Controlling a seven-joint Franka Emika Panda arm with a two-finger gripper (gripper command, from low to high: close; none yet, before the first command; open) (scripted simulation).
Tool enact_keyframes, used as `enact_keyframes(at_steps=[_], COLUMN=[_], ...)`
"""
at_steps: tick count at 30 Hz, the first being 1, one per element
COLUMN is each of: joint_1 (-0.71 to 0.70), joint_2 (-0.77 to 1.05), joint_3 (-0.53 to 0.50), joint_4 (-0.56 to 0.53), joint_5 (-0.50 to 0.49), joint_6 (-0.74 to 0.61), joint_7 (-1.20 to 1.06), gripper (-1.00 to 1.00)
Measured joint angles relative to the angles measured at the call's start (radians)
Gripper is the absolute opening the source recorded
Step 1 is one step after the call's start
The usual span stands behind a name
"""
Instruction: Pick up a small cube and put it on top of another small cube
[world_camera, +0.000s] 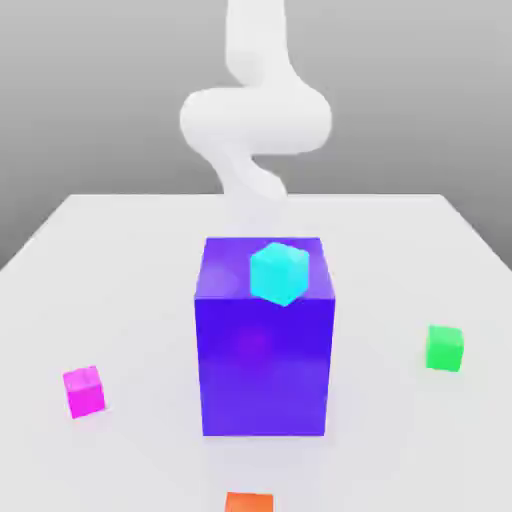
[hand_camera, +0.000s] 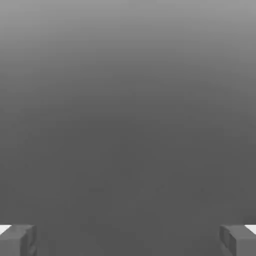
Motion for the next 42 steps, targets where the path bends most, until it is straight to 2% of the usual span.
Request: enact_keyframes(at_steps=[14,21,23,28,29,36,42], joint_1=[-0.246,-0.366,-0.384,-0.47,-0.483,-0.485,-0.435], joint_2=[0.513,0.77,0.844,1.024,1.045,1.043,0.849], joint_3=[-0.131,-0.201,-0.189,-0.086,-0.072,-0.071,-0.147], joint_4=[-0.236,-0.352,-0.361,-0.332,-0.327,-0.328,-0.367], joint_5=[-0.012,0.056,0.099,0.193,0.198,0.195,0.079], joint_6=[0.297,0.443,0.492,0.633,0.649,0.648,0.497], joint_7=[0.255,0.328,0.314,0.248,0.244,0.246,0.334], gripper=[0.0,0.0,0.0,0.0,-1.0,-1.0,-1.0])
